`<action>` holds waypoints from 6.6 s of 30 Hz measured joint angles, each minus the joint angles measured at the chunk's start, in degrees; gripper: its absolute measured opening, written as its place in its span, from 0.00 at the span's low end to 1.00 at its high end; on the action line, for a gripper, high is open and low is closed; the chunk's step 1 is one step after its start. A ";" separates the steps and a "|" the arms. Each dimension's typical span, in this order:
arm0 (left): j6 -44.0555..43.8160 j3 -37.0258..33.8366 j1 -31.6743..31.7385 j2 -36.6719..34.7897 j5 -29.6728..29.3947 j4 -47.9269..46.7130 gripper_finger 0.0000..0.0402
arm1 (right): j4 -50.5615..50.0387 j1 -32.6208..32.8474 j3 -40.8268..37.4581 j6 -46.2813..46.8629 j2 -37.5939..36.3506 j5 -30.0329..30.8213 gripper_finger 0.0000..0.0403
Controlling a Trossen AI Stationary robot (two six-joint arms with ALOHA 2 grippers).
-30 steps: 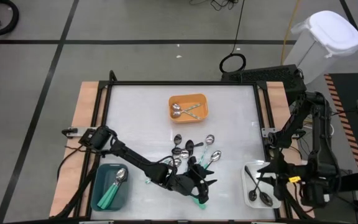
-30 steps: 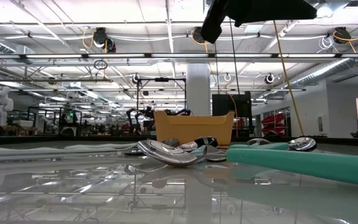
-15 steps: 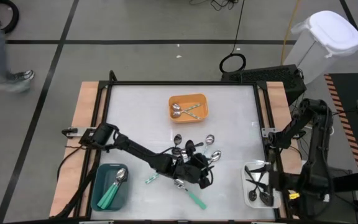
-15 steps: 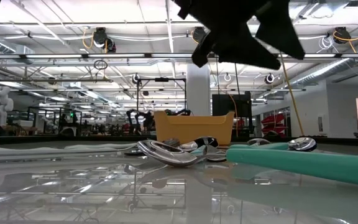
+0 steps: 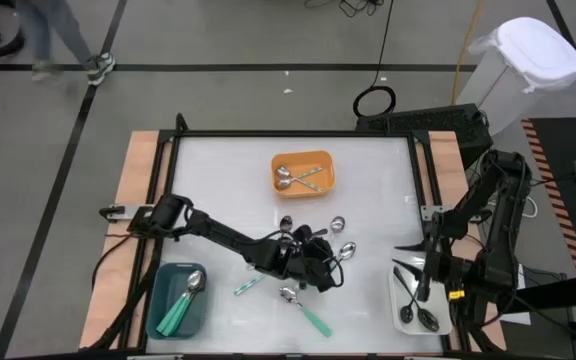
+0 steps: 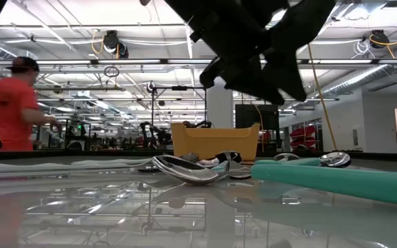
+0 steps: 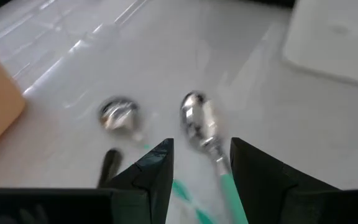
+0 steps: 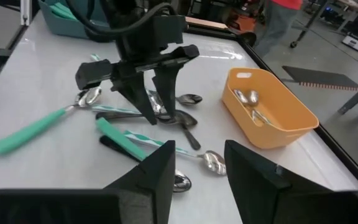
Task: Sort silverware by color (type)
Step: Put the green spoon into the blue bin
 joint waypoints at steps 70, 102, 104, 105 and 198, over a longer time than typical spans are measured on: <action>-5.15 0.00 1.85 8.37 8.03 6.71 0.40 | 3.75 -4.46 -5.95 -4.49 -7.47 4.61 0.33; -1.10 16.68 -1.77 11.94 9.50 -14.05 0.39 | 3.91 -4.46 -5.95 -4.93 -7.51 4.61 0.33; -0.63 16.73 -1.58 12.70 10.07 -14.12 0.39 | 3.92 -4.48 -5.95 -4.93 -7.44 4.61 0.33; -0.14 16.61 -1.46 12.99 10.66 -14.55 0.39 | 3.86 -4.59 -5.95 -4.93 -7.48 4.61 0.33; 7.05 41.68 -11.08 12.33 10.37 -37.44 0.10 | 57.83 -12.30 2.88 -120.67 21.01 -8.74 0.35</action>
